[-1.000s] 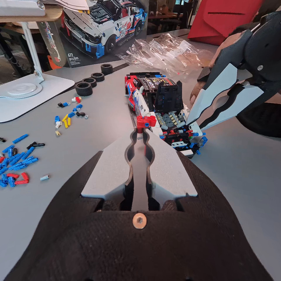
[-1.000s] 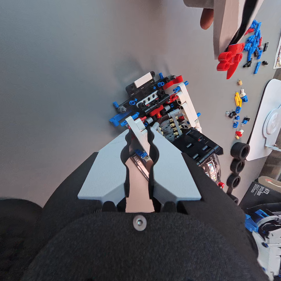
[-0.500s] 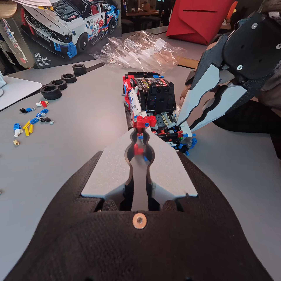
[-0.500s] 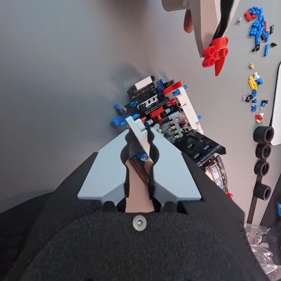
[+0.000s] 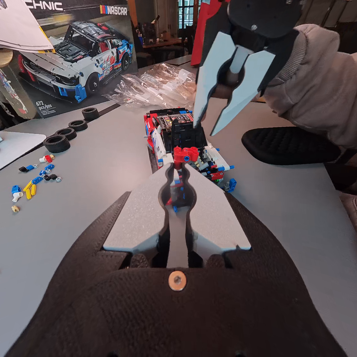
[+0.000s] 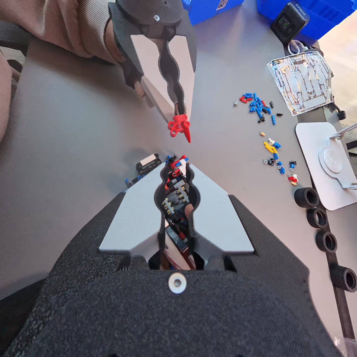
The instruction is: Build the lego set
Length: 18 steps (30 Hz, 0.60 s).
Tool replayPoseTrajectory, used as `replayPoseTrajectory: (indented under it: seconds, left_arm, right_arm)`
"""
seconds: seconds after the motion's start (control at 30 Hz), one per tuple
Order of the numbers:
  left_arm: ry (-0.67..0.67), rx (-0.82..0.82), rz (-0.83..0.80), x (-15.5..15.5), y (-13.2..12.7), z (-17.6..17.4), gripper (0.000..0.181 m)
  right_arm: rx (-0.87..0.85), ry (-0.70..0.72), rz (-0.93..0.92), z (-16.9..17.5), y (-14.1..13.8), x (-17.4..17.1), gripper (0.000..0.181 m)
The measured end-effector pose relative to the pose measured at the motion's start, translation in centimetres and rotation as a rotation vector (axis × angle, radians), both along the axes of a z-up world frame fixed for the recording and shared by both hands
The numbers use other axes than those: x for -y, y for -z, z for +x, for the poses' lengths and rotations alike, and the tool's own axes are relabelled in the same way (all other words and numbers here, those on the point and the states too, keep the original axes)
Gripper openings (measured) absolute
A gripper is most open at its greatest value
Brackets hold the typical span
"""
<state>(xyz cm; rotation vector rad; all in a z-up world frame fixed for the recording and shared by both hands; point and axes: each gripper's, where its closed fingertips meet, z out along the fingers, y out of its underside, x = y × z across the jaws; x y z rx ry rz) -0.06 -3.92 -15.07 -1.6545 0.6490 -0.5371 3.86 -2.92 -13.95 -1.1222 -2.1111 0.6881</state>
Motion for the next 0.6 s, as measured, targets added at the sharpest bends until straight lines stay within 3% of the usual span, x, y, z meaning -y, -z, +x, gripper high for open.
replayPoseTrajectory:
  seconds: [0.03,0.27,0.4,0.6]
  left_arm:
    - [0.012,0.002,0.016,0.2,-0.2,0.2,0.004]
    - [0.066,0.007,0.082,1.0,-1.2,0.9,0.005]
    - [0.073,0.001,0.098,1.1,-1.3,1.0,0.004]
    - [0.099,-0.008,0.094,1.4,-1.1,1.3,0.005]
  right_arm:
    - [-0.010,-0.004,-0.011,-0.6,0.0,-0.1,0.015]
    - [-0.019,-0.087,-0.069,-3.1,-0.1,0.9,0.015]
    - [-0.004,-0.144,-0.097,-3.3,-0.2,1.9,0.003]
    - [0.019,-0.165,-0.107,-3.0,0.0,2.2,0.002]
